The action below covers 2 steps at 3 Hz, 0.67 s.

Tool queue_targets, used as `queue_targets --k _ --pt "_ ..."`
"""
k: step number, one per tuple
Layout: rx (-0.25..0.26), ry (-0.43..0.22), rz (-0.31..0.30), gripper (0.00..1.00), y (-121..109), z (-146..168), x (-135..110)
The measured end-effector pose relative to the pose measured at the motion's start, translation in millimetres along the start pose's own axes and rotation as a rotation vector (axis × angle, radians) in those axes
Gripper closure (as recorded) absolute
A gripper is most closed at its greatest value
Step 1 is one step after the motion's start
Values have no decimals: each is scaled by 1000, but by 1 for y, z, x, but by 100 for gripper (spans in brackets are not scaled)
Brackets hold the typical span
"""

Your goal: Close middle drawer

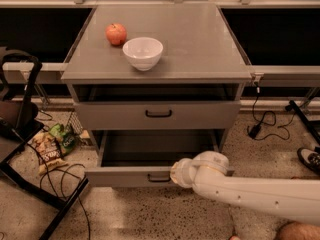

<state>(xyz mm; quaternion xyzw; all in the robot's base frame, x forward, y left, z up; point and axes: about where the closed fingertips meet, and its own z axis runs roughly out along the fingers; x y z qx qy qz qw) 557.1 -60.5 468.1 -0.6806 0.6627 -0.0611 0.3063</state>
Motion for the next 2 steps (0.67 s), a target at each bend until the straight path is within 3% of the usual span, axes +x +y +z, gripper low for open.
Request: queue_targets --k 2 --pt "-30 1 25 100 -17 32 6"
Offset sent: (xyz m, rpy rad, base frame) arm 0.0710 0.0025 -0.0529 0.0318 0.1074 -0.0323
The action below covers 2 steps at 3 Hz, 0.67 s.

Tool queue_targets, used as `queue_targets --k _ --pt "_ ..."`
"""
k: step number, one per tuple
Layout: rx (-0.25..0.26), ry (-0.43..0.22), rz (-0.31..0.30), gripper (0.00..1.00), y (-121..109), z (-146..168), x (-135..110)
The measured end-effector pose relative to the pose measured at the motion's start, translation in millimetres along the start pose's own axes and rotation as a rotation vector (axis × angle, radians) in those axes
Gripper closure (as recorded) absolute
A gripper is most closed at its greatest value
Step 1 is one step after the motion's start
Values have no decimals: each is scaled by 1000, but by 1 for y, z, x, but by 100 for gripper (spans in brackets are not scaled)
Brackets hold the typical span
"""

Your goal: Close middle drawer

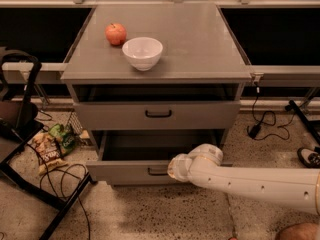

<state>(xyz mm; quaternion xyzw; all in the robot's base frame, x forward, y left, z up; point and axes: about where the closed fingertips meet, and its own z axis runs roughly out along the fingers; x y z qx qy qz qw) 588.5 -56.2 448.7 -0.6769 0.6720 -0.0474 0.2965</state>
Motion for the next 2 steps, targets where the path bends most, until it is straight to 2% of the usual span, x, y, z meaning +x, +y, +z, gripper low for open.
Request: queue_targets --k 1,2 --pt "-10 -4 16 100 1 5 3" --pt "-34 -18 64 100 2 28 11"
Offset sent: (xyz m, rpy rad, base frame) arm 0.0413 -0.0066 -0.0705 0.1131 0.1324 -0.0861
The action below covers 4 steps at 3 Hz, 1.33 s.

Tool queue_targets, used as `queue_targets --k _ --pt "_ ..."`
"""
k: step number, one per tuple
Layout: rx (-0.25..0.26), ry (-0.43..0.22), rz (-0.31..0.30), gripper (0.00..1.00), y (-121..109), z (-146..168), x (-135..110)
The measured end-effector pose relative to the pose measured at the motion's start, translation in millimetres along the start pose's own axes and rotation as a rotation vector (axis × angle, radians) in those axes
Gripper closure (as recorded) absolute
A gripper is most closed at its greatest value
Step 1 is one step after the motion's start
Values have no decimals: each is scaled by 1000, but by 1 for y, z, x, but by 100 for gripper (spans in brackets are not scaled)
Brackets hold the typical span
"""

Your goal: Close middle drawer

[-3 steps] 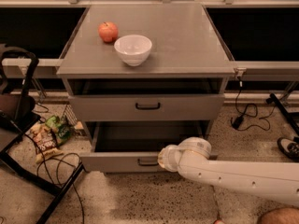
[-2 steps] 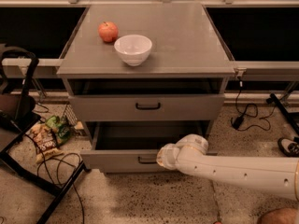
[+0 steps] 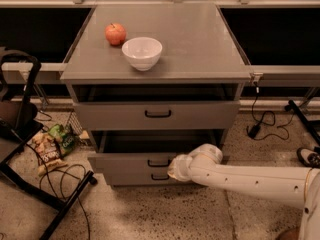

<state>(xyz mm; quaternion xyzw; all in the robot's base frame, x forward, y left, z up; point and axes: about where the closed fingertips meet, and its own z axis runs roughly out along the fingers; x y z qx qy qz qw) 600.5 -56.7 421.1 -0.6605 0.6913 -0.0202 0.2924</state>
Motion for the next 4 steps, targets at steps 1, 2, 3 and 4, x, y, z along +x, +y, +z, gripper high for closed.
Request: queue_targets --k 1,2,3,4 --pt "-20 -14 52 100 -3 20 8" --pt "-23 -17 64 78 -4 23 9" --pt "-23 -17 64 47 -4 23 9" --pt "-23 -17 64 22 -4 23 9"
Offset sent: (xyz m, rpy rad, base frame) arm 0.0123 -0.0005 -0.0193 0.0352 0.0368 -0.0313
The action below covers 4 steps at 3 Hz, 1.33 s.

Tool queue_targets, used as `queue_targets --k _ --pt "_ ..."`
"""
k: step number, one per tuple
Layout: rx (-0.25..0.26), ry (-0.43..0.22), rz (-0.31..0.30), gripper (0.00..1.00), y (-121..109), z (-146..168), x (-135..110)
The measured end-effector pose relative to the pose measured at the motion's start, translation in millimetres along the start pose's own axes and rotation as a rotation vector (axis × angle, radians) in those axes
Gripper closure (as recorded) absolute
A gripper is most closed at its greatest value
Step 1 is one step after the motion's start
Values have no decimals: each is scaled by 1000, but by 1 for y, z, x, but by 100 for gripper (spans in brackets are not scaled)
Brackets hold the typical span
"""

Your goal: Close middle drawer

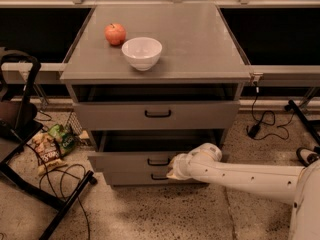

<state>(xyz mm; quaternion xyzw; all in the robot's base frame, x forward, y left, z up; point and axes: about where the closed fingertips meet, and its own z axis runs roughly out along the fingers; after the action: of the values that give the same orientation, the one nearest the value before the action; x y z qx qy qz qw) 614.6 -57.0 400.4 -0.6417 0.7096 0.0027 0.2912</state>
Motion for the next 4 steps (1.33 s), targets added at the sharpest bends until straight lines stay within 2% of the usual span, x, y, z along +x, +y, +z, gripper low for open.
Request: queue_targets --k 1,2,3,4 --pt "-2 -2 -2 0 1 0 -1" --pt "-9 -9 -10 0 3 0 -4" --pt "-27 69 -86 0 13 -27 -19" --pt "-12 233 -174 0 28 -86 -38"
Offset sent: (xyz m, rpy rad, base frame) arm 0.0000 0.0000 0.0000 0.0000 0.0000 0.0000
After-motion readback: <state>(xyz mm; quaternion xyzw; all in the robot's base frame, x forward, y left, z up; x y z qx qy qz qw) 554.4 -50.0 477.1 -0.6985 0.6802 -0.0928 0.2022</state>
